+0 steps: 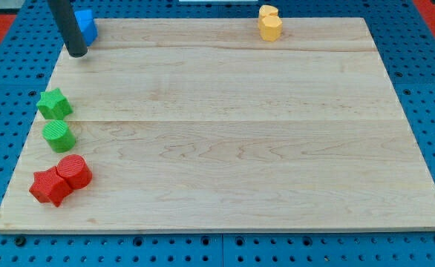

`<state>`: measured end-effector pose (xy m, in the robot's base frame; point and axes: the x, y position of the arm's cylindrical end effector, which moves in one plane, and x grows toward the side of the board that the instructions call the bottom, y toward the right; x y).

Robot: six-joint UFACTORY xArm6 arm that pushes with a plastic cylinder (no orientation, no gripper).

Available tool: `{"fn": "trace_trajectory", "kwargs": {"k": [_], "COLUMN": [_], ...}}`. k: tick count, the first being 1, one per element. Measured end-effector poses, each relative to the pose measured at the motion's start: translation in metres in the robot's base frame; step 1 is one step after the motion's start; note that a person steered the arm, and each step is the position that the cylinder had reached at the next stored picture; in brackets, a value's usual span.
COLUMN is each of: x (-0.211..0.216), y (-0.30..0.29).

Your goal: Separate the green star from the green circle

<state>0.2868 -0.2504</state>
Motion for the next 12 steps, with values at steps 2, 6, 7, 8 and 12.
{"fn": "trace_trajectory", "kwargs": {"k": [2, 6, 7, 8, 12], "x": [0.009, 0.086, 0.130, 0.178, 0.164], "y": [-0.025, -0.054, -0.035, -0.016, 0.005]}}
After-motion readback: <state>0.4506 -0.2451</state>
